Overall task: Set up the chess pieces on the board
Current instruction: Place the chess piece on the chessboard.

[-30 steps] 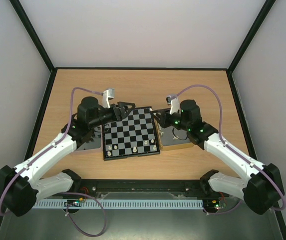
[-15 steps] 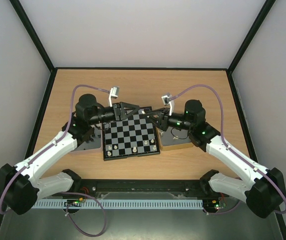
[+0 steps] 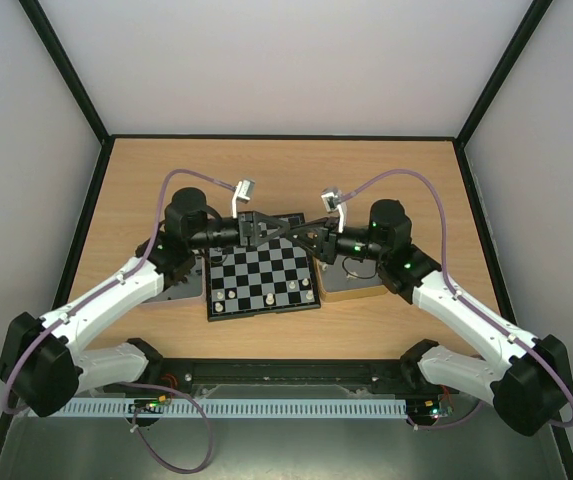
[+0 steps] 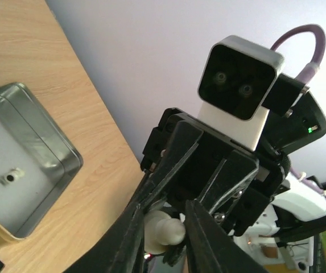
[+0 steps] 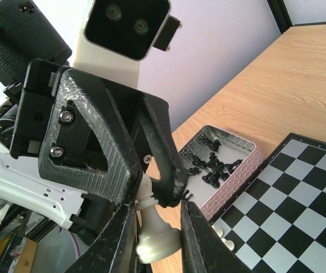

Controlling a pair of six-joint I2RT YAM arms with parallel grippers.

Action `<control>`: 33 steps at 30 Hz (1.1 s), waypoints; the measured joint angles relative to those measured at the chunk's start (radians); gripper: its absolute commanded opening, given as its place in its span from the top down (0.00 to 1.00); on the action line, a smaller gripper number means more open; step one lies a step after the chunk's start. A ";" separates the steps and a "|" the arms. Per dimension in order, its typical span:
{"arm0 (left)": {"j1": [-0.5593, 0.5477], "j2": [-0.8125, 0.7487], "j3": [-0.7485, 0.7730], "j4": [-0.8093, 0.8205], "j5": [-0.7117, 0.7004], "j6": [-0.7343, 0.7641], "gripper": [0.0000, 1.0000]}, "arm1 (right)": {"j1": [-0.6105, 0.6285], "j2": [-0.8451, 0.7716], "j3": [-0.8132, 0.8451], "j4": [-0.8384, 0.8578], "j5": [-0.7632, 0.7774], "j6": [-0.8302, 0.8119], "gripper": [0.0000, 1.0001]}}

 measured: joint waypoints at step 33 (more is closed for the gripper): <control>-0.311 0.013 0.113 -0.511 -0.728 0.476 0.98 | 0.003 -0.054 -0.007 -0.302 0.956 0.187 0.42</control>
